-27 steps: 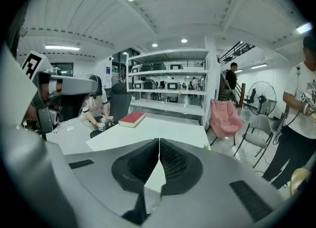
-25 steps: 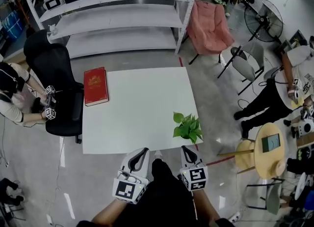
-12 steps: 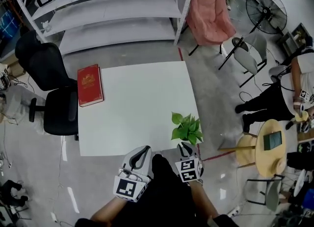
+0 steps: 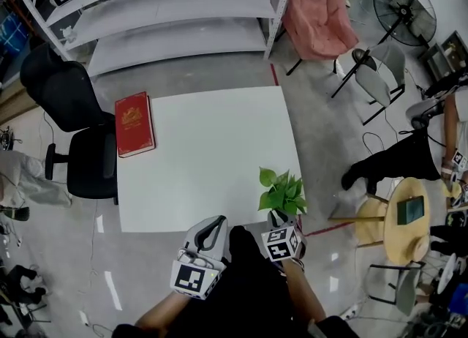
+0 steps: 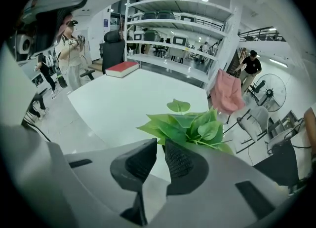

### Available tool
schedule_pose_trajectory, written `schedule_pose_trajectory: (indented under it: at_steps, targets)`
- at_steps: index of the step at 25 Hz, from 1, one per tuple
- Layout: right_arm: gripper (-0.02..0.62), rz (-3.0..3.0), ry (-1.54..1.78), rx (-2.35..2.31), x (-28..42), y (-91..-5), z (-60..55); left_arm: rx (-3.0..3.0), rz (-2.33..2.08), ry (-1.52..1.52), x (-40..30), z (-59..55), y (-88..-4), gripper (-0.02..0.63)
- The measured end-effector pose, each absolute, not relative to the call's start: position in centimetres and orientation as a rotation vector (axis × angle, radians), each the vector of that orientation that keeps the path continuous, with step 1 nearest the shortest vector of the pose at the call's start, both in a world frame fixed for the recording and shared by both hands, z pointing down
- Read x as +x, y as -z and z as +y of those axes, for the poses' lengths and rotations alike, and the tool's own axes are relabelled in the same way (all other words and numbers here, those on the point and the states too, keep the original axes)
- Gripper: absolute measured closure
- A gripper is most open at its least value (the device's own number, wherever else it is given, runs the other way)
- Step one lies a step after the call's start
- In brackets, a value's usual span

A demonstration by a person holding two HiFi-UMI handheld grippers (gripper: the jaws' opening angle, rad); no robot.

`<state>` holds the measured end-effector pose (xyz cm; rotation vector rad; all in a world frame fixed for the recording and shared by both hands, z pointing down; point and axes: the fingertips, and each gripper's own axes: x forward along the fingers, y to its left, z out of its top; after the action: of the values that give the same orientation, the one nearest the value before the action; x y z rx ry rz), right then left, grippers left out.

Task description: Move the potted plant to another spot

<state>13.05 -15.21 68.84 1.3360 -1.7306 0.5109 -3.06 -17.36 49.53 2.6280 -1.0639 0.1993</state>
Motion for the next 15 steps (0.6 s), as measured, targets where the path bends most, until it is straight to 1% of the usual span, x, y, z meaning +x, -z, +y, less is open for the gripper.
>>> schedule_pose_trajectory:
  at_steps: [9,15]
  targets:
    - [0.58,-1.675,-0.523,1.27,13.7,-70.8,-15.3,2.614,-1.064,-0.208,-2.1,-18.4,-50.0,0.586]
    - [0.58,-1.557,-0.329,1.211,14.4,-70.8,-15.5,2.606,-1.068,-0.22,-1.8,-19.1,-50.2,0.586]
